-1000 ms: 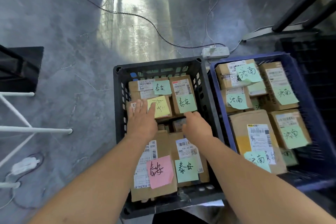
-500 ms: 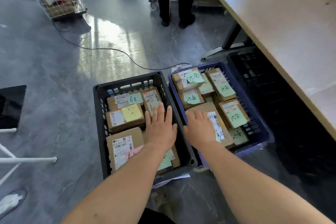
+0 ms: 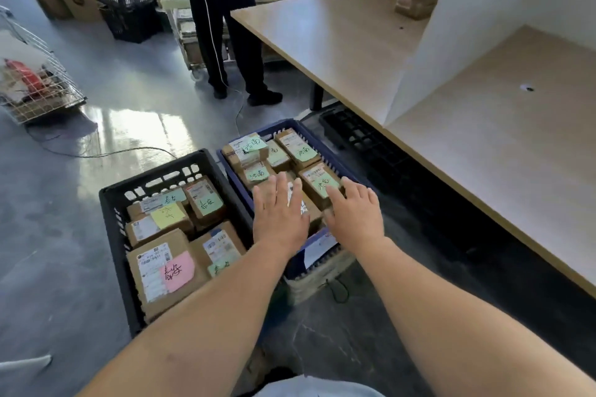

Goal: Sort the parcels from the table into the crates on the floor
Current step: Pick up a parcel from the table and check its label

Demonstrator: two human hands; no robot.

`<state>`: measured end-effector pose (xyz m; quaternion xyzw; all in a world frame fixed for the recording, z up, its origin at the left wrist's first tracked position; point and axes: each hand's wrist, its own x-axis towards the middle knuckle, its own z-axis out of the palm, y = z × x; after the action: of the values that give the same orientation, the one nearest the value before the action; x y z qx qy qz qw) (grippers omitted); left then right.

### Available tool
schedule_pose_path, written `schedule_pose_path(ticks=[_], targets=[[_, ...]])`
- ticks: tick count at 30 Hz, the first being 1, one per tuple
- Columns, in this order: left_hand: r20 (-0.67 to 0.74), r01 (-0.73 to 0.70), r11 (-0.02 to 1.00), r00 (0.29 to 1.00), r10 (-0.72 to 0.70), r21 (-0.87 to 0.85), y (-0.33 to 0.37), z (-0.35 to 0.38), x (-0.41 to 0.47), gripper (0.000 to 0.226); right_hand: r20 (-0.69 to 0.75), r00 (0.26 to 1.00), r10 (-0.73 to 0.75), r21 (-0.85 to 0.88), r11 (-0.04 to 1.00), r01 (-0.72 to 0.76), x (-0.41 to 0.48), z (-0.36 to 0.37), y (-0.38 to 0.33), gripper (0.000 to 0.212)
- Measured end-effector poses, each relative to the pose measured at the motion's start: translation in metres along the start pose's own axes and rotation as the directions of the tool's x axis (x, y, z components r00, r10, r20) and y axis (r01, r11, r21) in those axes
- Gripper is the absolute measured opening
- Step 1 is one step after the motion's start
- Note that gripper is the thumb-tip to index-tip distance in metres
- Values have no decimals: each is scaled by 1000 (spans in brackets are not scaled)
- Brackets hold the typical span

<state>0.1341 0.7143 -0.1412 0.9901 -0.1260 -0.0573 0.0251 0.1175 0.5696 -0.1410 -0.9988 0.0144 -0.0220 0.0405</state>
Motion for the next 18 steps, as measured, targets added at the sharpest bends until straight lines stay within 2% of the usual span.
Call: schedule_pose_path(ticks=[9,18], targets=[[-56,-201,977,977,205,65,136,-16,-45,66,-114,974,196,-18,980,-199,-101,-45,120,60],[-66,-419,901,902,427,110,271,-14,-71,67,-150,878,454,-26,886,-462,-196,-70,231,66]])
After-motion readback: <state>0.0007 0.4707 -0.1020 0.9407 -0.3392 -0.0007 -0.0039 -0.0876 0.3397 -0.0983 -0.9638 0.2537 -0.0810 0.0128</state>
